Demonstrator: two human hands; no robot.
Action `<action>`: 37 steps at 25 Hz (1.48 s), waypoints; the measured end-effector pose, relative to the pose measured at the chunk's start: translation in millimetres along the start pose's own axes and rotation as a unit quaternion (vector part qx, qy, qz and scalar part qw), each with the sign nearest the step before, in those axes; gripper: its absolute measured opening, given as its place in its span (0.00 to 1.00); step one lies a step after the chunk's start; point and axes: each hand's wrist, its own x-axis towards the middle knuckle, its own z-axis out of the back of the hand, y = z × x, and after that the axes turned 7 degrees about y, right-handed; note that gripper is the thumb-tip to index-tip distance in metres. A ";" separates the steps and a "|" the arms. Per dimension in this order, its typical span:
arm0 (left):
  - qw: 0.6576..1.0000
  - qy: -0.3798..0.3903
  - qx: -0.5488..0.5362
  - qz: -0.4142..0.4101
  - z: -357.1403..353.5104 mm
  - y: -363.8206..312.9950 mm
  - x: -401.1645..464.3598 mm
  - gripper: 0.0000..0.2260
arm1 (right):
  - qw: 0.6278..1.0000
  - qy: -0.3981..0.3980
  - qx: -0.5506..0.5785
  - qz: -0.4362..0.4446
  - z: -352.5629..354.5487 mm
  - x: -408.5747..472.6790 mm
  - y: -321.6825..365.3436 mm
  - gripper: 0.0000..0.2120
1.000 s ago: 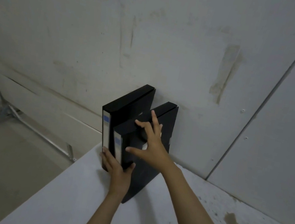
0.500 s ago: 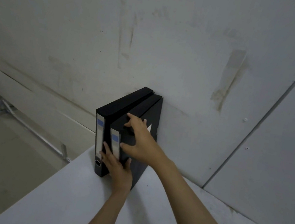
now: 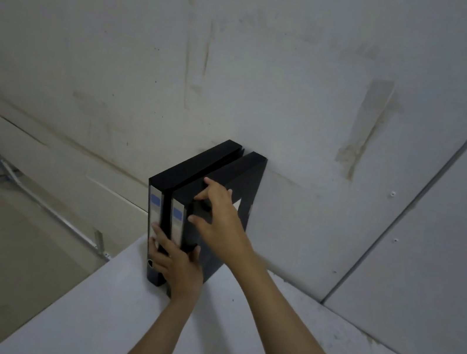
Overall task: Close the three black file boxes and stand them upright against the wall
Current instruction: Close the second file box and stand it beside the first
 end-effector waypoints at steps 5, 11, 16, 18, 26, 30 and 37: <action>0.999 0.024 -0.008 0.021 10.4 -4.4 5.0 0.44 | 0.998 0.023 -0.016 -0.048 -9.4 1.0 0.3 0.22; 0.998 0.048 -0.021 -0.028 31.5 -11.0 -0.5 0.39 | 0.995 0.039 -0.005 -0.088 -8.3 -22.3 12.7 0.40; 0.996 0.057 -0.064 -0.034 44.3 -23.9 -16.9 0.36 | 0.995 0.031 0.005 -0.099 -2.0 -51.5 28.4 0.38; 0.994 0.064 -0.077 -0.042 47.5 -29.7 -30.4 0.34 | 0.993 0.035 0.014 -0.110 3.7 -68.1 31.7 0.36; 0.986 0.145 -0.085 -0.006 24.6 -47.3 -84.7 0.29 | 0.985 0.038 -0.008 -0.168 39.2 -183.6 -1.7 0.33; 0.976 0.172 -0.128 0.047 26.6 -65.3 -92.0 0.27 | 0.974 0.061 -0.012 -0.219 74.4 -235.9 -26.4 0.33; 0.962 0.229 -0.131 0.069 12.6 -60.6 -122.1 0.26 | 0.968 0.038 0.031 -0.246 90.3 -275.6 -42.1 0.30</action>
